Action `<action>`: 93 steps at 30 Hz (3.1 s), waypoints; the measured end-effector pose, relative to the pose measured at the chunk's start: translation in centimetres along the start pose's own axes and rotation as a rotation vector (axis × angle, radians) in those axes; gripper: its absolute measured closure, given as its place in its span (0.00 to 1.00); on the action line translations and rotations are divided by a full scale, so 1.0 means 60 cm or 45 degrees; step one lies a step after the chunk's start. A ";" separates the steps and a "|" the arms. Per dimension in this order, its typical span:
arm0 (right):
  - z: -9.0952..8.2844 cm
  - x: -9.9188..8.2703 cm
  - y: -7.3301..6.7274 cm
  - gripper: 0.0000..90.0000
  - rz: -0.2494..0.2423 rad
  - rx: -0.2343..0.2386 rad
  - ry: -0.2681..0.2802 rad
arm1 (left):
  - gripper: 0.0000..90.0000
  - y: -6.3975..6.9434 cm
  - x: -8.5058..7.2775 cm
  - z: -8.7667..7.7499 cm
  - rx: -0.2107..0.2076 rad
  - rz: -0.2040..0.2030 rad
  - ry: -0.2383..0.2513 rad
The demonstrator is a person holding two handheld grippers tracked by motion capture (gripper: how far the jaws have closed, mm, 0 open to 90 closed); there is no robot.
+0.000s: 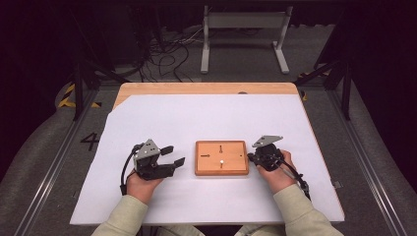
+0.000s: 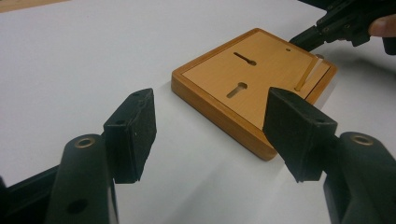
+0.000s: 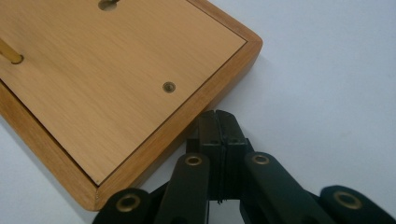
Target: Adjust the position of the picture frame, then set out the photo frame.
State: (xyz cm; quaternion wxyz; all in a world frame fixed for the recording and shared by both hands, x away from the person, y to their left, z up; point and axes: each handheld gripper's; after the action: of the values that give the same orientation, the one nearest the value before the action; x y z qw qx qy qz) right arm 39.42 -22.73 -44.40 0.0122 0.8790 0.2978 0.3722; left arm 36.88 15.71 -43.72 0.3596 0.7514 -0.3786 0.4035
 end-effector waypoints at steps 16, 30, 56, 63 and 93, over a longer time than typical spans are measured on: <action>-0.078 -0.009 0.066 0.91 0.060 0.006 0.159 | 0.40 0.031 0.025 0.014 -0.120 0.095 0.005; -0.118 -0.023 0.109 0.88 0.164 0.021 0.226 | 0.39 0.060 0.042 0.055 -0.231 0.026 0.050; -0.130 -0.026 0.116 0.87 0.197 0.044 0.259 | 0.57 0.091 0.034 0.154 -0.234 0.081 -0.030; -0.132 -0.028 0.118 0.86 0.202 0.048 0.264 | 0.60 0.089 0.036 0.171 -0.212 0.076 -0.082; -0.138 -0.035 0.117 0.85 0.212 0.059 0.270 | 0.93 0.096 0.036 0.203 -0.143 0.393 -0.240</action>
State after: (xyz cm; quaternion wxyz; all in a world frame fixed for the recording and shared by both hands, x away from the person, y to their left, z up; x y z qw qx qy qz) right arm 36.42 -31.28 -38.06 -0.0705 0.8564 0.2321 0.4557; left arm 36.82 2.19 -45.50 0.2976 0.6977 -0.5433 0.3599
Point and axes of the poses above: each handheld gripper's, and its own axes: z roughly forward along the jaws, x roughly out of its top, y roughly to its right, and after that the axes turned 13 degrees about -x, right-handed
